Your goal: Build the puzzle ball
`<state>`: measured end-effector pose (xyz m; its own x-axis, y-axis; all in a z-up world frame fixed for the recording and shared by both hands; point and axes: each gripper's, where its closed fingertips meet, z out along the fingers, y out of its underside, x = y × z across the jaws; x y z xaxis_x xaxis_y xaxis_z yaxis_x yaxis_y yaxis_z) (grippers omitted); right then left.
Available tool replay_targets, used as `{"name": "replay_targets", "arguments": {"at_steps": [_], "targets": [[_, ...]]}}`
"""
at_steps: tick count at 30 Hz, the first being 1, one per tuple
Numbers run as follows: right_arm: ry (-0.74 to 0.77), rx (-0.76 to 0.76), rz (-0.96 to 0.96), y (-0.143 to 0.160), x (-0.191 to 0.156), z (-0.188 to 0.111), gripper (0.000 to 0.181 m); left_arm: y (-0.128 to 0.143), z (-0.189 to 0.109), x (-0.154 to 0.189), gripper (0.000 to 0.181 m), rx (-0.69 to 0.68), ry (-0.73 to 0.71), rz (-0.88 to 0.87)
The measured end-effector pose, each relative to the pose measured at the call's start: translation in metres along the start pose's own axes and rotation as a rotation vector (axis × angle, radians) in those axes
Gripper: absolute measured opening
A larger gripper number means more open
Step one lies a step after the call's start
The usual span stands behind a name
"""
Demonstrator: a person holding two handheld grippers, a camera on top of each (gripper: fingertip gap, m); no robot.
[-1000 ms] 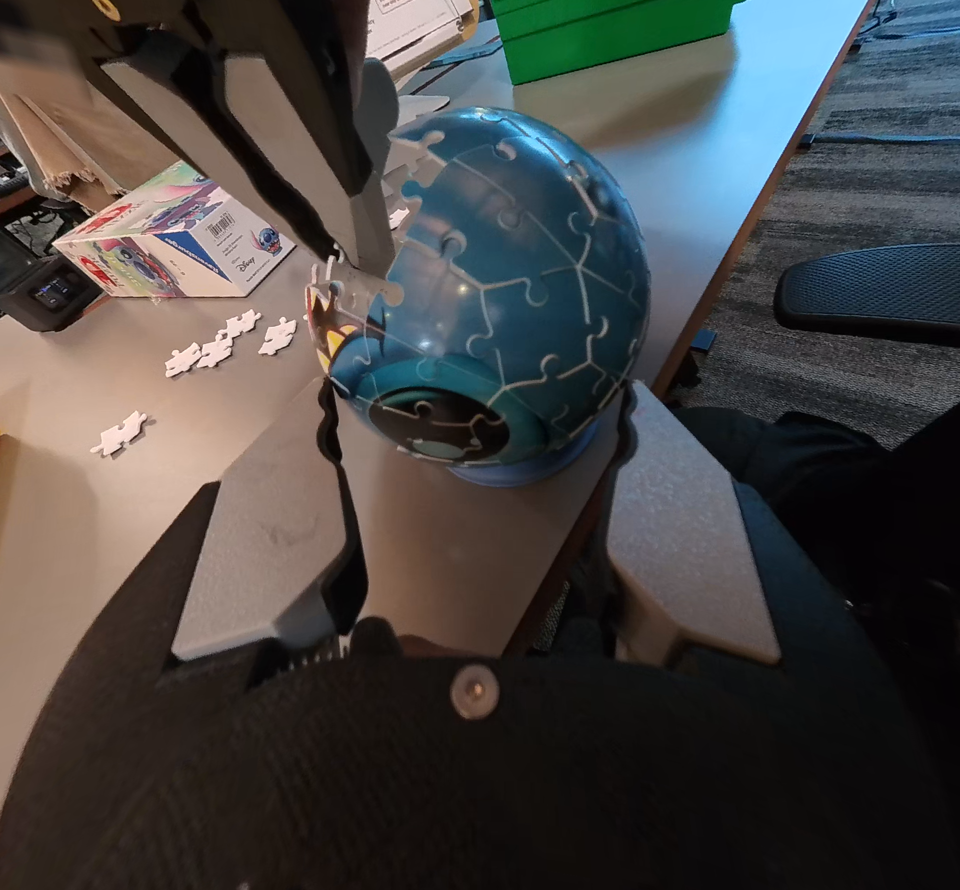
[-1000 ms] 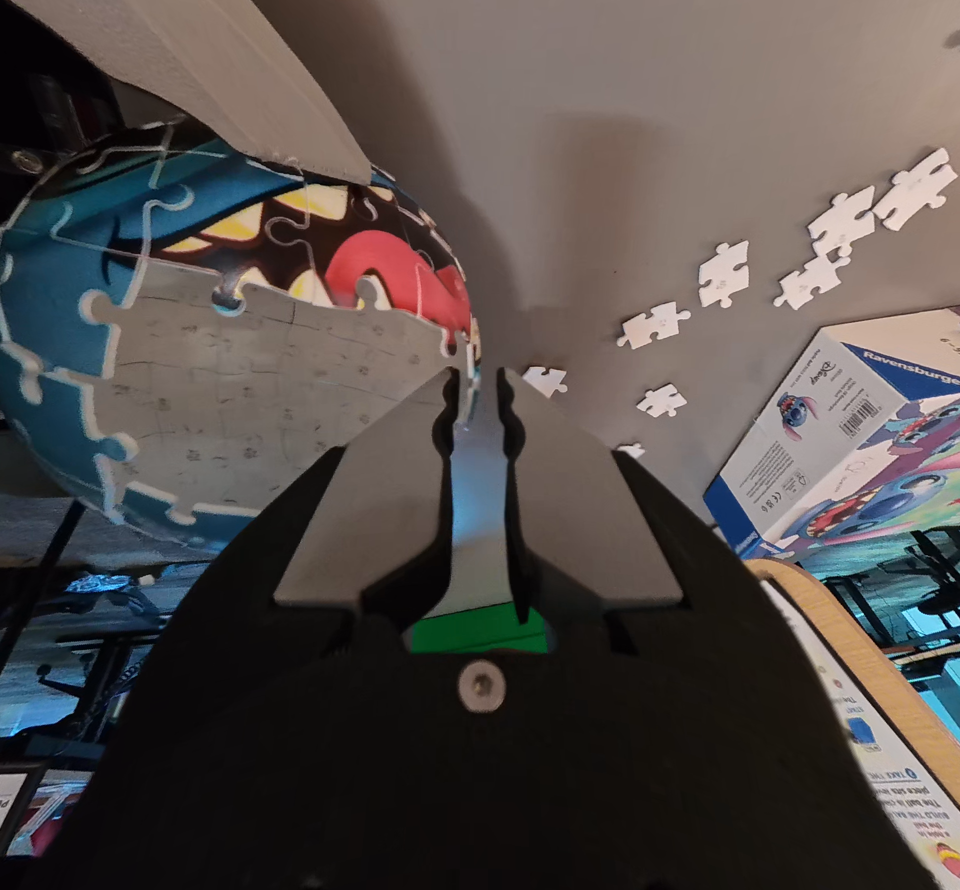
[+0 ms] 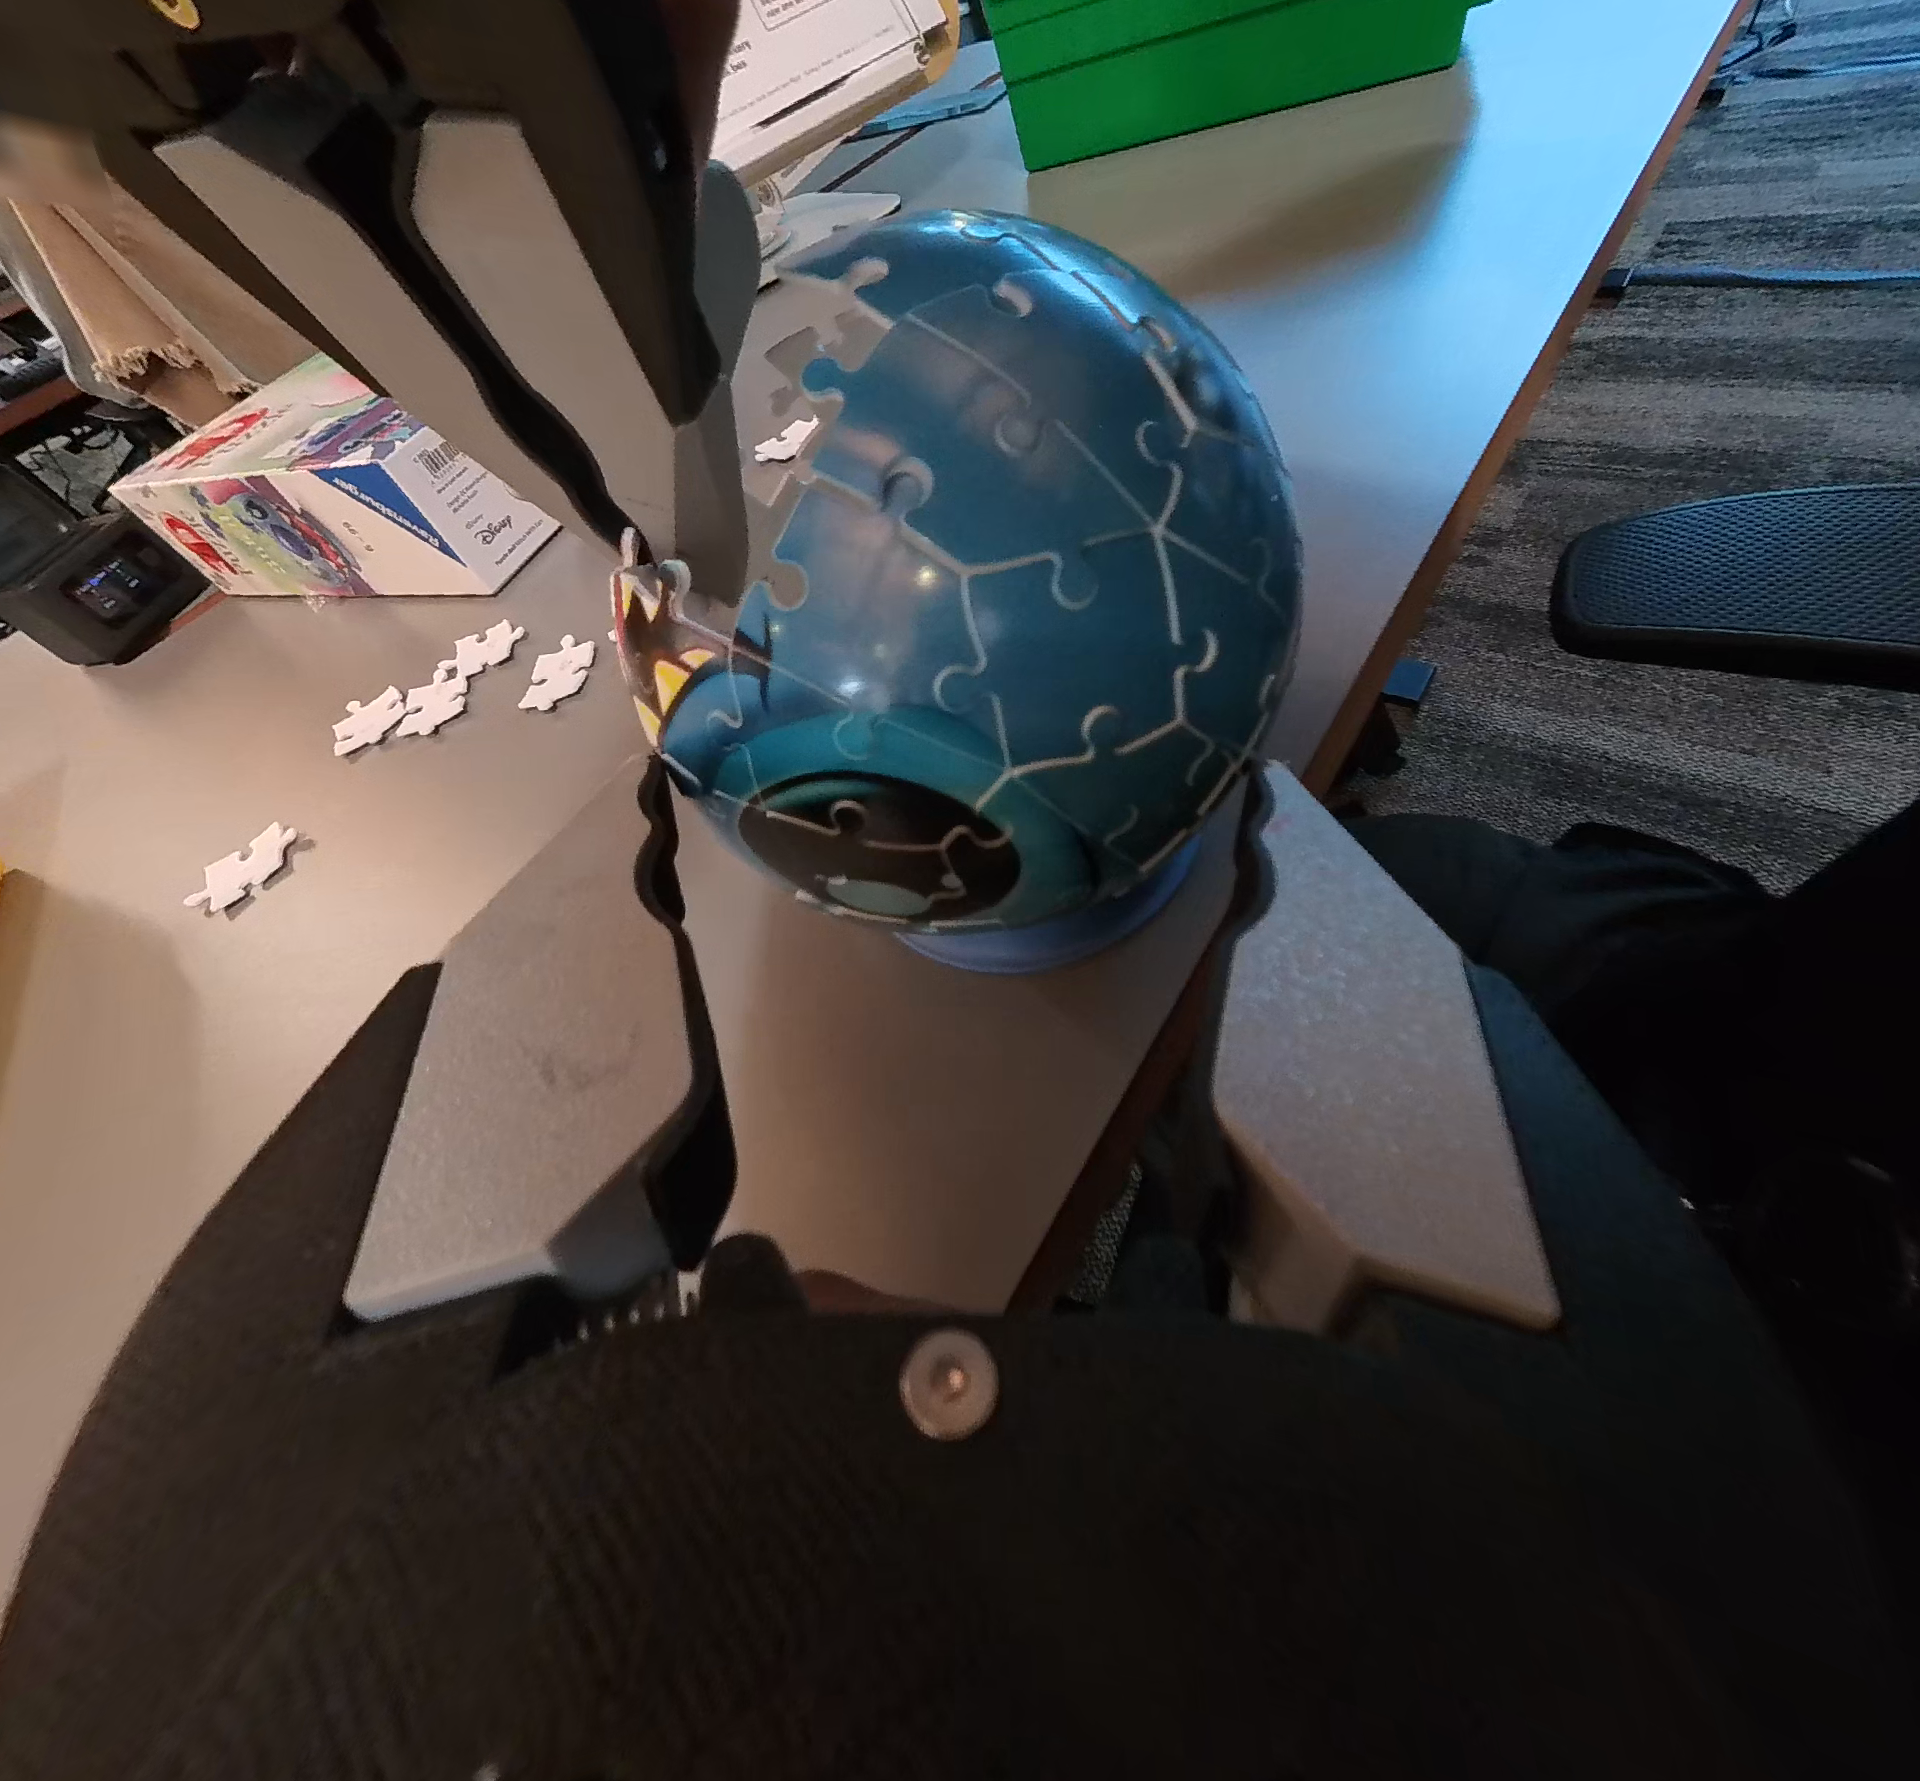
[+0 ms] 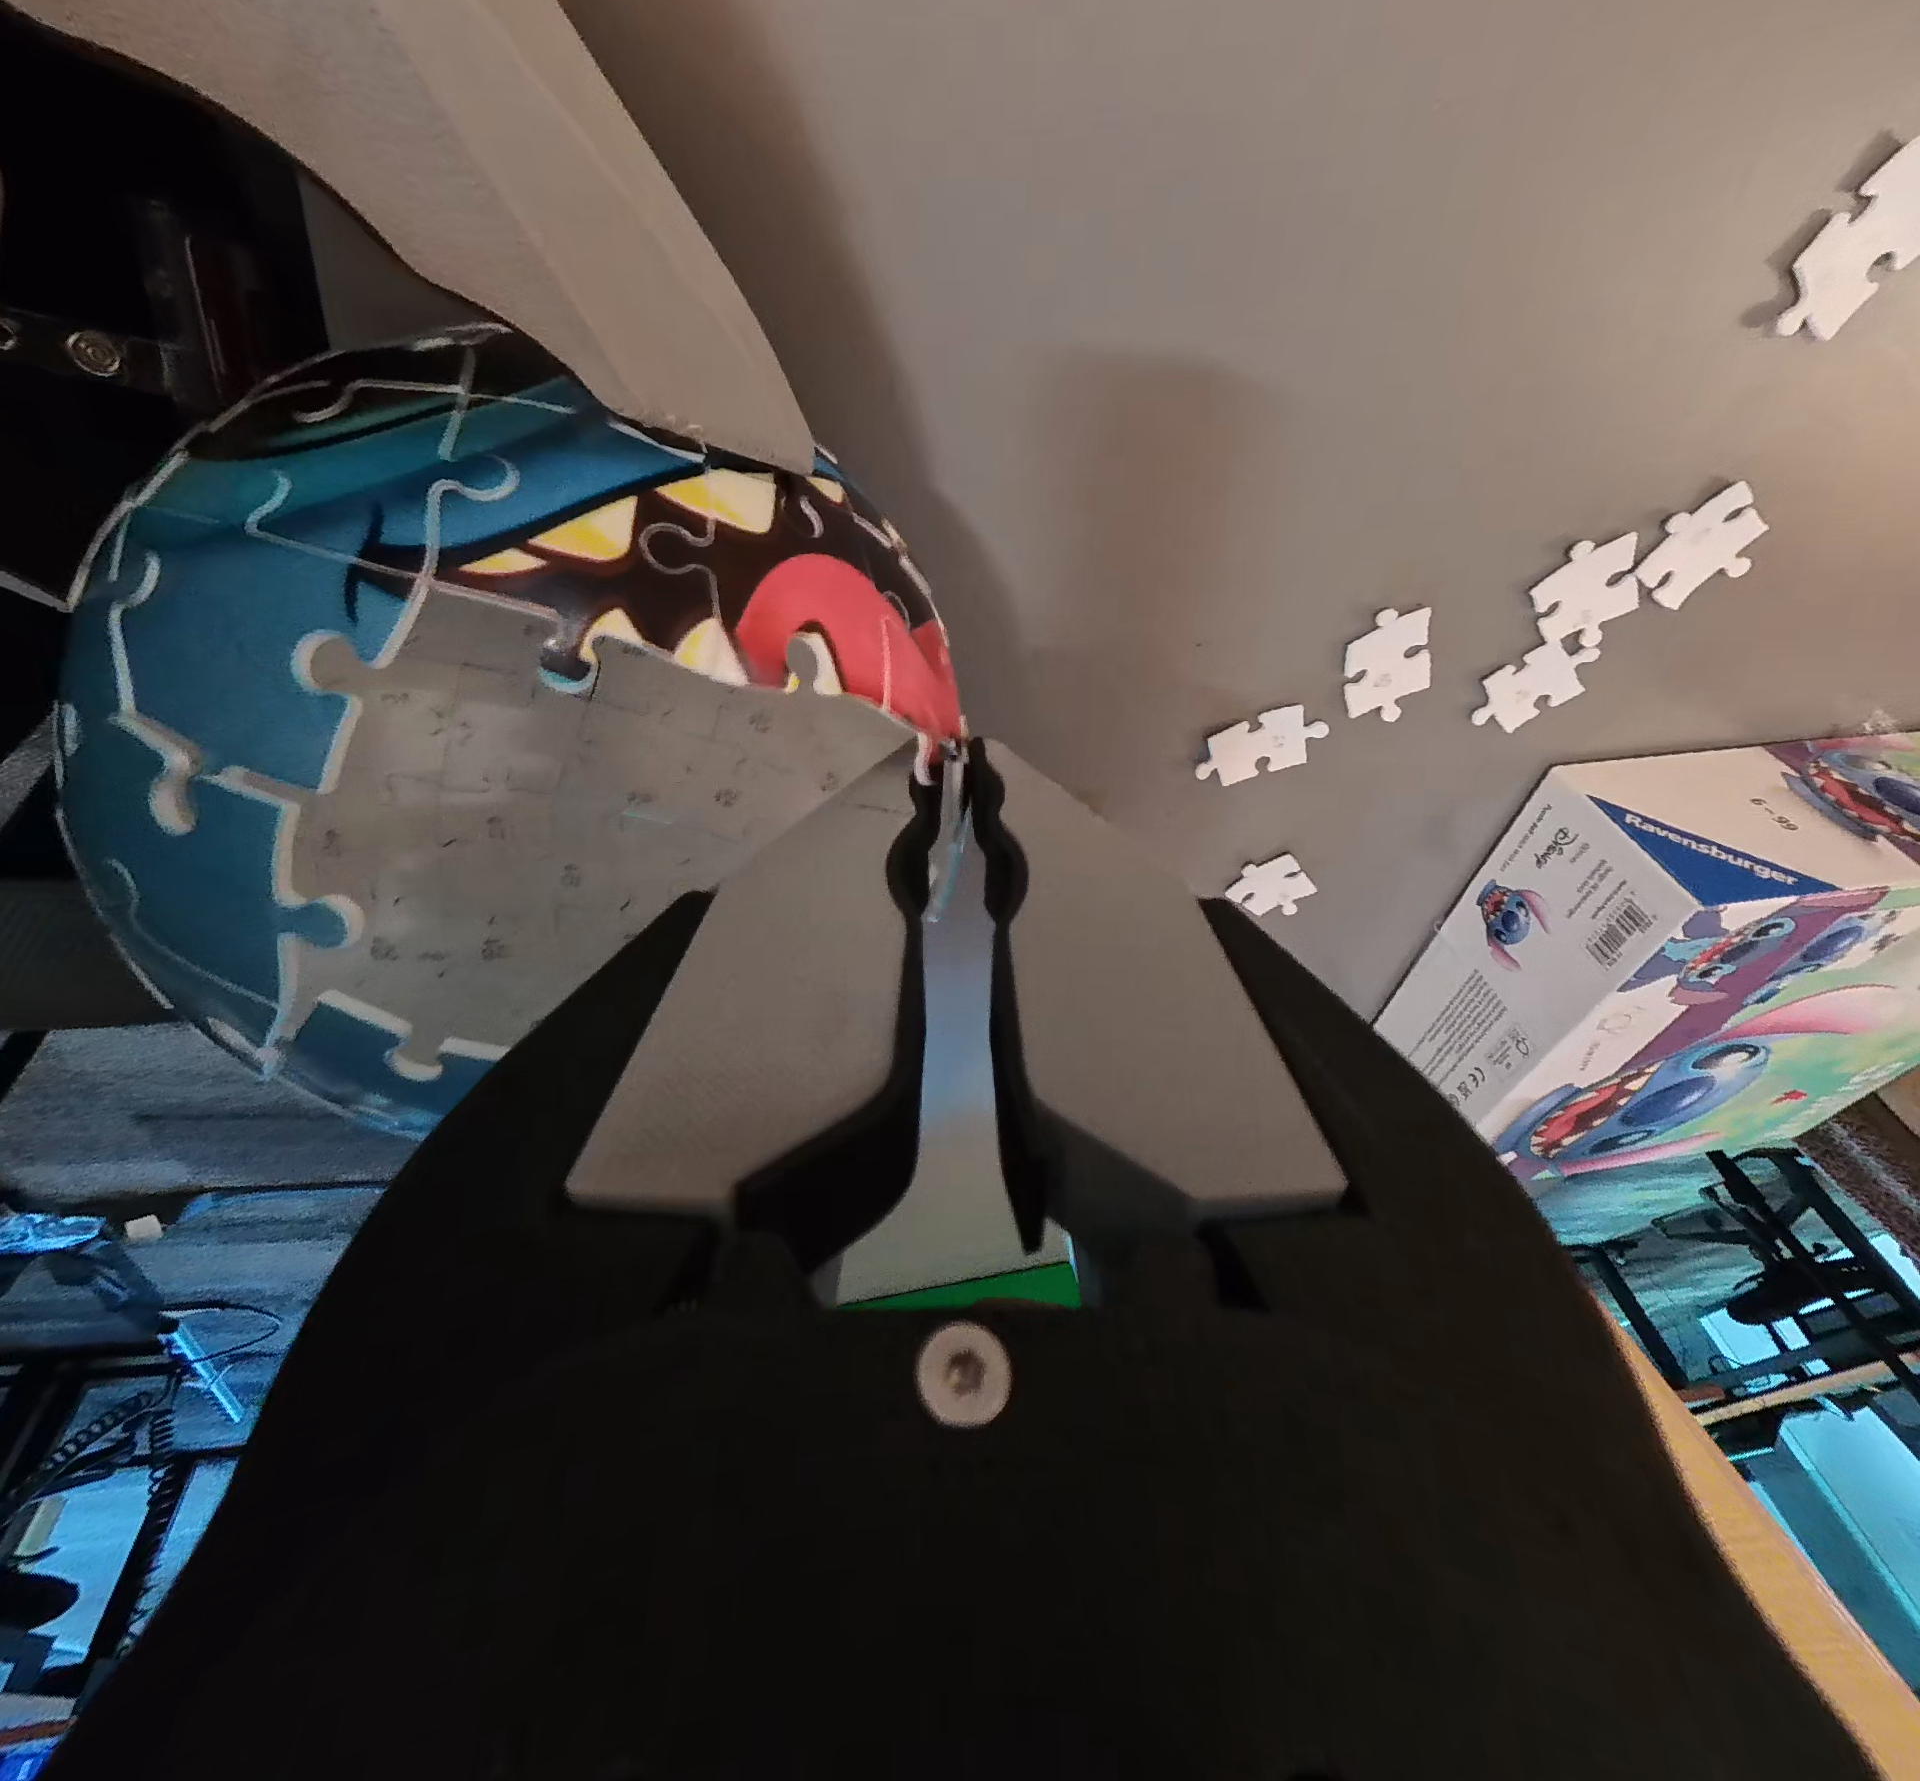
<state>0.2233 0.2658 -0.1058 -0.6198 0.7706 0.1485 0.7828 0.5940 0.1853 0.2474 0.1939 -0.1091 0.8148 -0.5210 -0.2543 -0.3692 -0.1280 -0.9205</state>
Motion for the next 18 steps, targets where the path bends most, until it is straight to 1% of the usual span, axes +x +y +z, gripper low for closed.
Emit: {"name": "replay_targets", "arguments": {"at_steps": [18], "targets": [[0.12,0.041,-0.061,-0.0022,0.002,0.0008,0.001,-0.002,0.0013,0.0001,0.106,0.025,-0.019,-0.021]]}}
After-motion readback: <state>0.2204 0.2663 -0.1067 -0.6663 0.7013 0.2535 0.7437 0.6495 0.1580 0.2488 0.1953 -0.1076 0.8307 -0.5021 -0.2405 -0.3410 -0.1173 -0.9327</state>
